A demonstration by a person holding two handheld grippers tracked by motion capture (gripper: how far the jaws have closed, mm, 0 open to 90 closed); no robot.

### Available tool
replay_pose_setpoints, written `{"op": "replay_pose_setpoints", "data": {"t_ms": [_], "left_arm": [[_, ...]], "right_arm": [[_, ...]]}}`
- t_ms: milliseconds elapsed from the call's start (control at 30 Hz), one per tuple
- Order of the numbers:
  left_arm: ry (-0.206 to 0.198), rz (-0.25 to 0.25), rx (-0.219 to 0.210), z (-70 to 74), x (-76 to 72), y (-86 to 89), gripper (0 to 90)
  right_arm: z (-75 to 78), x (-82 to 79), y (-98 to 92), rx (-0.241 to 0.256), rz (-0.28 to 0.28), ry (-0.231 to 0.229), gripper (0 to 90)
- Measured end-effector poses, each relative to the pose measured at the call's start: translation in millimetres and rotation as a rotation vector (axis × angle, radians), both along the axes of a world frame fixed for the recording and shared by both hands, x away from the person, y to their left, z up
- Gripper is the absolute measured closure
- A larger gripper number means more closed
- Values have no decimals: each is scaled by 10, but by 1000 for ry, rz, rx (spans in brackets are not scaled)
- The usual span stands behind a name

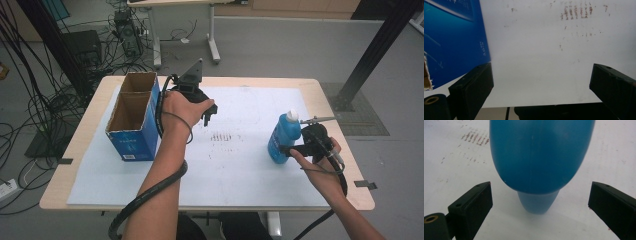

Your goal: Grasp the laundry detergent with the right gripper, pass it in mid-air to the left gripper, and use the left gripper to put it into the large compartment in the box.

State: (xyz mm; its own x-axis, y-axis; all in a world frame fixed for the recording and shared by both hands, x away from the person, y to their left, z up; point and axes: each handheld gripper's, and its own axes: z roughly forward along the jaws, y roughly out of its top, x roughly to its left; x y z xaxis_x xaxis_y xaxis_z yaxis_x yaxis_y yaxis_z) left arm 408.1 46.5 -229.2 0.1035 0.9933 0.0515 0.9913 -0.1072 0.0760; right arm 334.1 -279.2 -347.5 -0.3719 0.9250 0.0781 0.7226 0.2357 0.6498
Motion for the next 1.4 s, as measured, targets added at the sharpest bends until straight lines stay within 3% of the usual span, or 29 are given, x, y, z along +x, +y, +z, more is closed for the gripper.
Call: {"op": "replay_pose_setpoints", "data": {"t_ms": [200,300,500,767,867,1100,1200,1400], "left_arm": [[1,5,2,-15,10,2,57],[2,-1,11,-20,15,9,56],[6,1,13,-61,18,21,55],[11,-3,12,-82,32,11,55],[15,-3,14,-92,37,9,55],[13,1,18,-83,52,12,55],[14,-2,20,-82,57,0,55],[12,2,22,-96,62,-11,55]], "right_arm": [[-69,-25,30,4,-22,-54,44],[-109,-51,44,31,-32,-89,22],[-197,-56,94,18,-40,-119,27],[-284,-38,96,49,-92,-190,20],[-314,-27,87,60,-99,-199,23],[-399,-25,119,33,-90,-221,31],[-412,-22,115,51,-116,-241,17],[-420,-20,109,48,-109,-255,17]]}}
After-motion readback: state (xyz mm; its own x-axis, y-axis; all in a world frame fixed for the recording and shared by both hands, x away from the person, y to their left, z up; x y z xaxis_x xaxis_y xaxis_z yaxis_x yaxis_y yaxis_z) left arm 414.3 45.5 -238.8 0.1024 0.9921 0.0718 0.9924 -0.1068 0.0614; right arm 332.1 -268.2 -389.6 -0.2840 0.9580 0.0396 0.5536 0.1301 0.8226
